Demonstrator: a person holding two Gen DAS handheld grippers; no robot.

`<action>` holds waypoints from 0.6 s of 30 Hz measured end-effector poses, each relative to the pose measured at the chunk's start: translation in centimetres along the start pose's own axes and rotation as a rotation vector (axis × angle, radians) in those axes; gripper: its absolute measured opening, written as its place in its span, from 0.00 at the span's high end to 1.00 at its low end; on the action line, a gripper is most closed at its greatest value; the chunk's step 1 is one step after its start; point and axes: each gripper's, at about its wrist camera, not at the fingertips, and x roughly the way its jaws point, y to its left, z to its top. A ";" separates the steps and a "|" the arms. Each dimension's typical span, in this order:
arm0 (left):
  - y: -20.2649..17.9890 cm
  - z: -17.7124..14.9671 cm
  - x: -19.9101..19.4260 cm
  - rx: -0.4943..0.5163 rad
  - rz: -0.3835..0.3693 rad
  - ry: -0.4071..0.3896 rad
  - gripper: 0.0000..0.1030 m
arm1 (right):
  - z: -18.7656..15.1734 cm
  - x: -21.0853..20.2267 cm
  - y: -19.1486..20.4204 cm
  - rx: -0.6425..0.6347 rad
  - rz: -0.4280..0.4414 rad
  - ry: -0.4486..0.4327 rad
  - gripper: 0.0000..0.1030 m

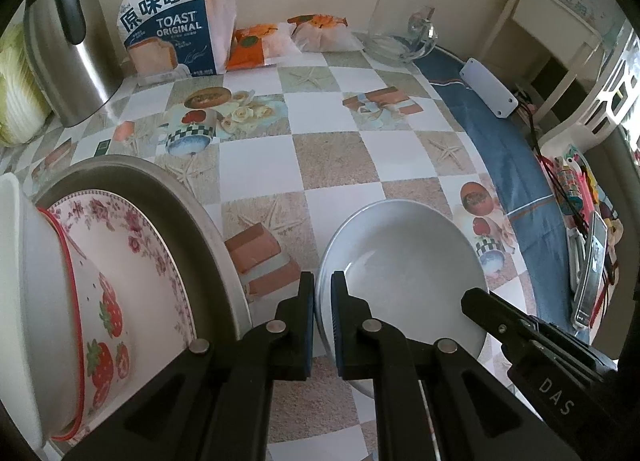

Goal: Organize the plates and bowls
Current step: 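Close the right tool on the white round bowl rim while the left tool grips it too, then carry the white round bowl over the basin and lower it onto the stack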

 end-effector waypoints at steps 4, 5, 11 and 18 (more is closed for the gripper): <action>0.1 0.0 0.0 -0.003 -0.006 0.001 0.92 | -0.1 0.5 -0.1 0.002 0.001 0.011 0.93; 0.1 0.0 0.0 -0.003 -0.004 0.002 0.92 | -0.1 0.5 -0.1 0.005 0.005 0.013 0.93; 0.1 0.1 -0.3 0.003 0.020 0.001 0.92 | -0.1 0.4 -0.1 0.008 0.031 0.006 0.93; 0.5 1.4 -5.6 0.006 0.005 -0.107 0.92 | 0.9 -3.9 2.3 -0.042 0.060 -0.104 0.93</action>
